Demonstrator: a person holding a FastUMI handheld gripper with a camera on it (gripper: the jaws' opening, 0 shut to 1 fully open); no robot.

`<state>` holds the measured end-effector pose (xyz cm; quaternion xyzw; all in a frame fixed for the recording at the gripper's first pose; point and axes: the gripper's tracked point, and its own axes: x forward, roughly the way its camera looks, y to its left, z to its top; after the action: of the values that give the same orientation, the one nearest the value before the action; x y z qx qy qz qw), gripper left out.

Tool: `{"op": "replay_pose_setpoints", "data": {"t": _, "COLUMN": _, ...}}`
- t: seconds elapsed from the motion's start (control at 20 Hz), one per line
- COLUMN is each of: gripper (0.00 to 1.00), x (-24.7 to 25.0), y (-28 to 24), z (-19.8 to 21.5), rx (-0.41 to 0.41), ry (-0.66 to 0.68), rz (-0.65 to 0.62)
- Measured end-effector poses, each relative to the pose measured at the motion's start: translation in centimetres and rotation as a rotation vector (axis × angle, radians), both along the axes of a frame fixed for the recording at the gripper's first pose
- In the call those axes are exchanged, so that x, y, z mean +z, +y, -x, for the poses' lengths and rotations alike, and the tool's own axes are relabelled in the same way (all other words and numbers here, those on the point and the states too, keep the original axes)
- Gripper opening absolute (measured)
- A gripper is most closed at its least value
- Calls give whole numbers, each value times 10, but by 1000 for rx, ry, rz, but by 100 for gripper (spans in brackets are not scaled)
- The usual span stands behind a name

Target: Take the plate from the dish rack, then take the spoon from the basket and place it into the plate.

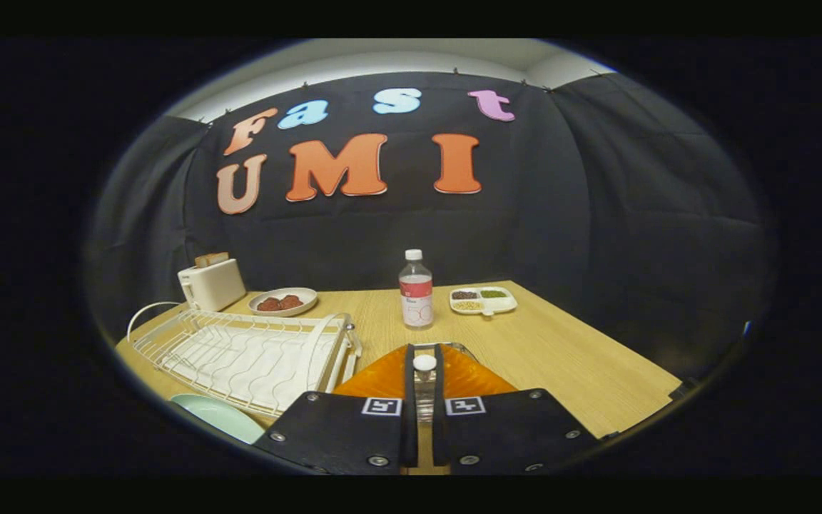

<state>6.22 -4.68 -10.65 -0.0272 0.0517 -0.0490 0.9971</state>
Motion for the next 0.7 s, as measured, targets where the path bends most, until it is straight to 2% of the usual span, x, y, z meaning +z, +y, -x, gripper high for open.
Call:
{"op": "replay_pose_setpoints", "data": {"t": 0.1, "gripper": 5, "x": 8, "y": -2, "z": -5, "rx": -9, "ry": -6, "rz": -5}}
{"op": "replay_pose_setpoints", "data": {"t": 0.25, "gripper": 5, "x": 17, "y": -7, "z": -3, "rx": -26, "ry": 2, "rz": -82}}
{"op": "replay_pose_setpoints", "data": {"t": 0.7, "gripper": 5, "x": 45, "y": -1, "z": 9, "rx": -30, "ry": -13, "rz": -93}}
